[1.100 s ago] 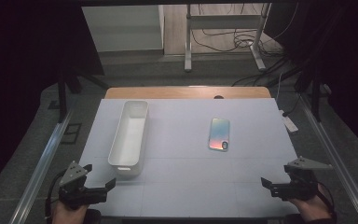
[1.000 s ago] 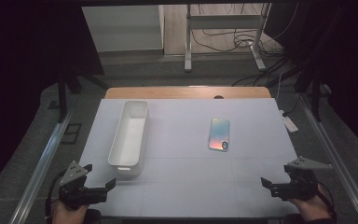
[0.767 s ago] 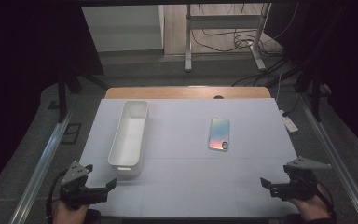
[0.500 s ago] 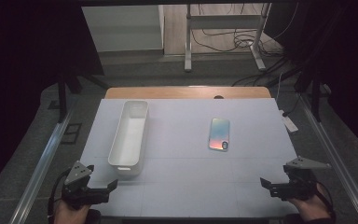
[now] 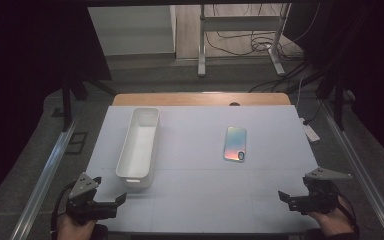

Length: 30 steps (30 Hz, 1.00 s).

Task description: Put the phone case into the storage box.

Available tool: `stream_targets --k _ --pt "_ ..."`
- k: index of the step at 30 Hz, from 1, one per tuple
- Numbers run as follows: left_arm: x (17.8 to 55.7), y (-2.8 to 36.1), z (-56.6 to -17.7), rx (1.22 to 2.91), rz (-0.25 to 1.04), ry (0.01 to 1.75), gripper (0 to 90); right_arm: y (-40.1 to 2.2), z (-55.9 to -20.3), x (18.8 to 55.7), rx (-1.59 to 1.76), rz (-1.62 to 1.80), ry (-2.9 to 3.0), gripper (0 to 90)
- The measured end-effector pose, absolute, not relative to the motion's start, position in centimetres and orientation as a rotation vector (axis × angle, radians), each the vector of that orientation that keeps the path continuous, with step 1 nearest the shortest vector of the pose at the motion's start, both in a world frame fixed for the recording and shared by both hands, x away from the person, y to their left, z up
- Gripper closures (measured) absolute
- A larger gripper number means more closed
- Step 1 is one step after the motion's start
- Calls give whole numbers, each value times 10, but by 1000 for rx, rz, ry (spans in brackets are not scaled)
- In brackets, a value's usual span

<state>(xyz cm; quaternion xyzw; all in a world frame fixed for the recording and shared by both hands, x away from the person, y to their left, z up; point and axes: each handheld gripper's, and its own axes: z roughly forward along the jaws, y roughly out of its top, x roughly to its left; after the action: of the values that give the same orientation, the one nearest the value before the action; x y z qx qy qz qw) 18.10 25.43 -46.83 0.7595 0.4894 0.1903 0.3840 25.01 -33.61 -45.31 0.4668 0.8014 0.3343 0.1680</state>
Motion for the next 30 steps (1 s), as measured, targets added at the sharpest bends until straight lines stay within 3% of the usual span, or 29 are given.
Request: stream_targets --k 30 --pt "181 255 -468 1929 476 1242 6 -325 -450 278 1309 928 2366 0"
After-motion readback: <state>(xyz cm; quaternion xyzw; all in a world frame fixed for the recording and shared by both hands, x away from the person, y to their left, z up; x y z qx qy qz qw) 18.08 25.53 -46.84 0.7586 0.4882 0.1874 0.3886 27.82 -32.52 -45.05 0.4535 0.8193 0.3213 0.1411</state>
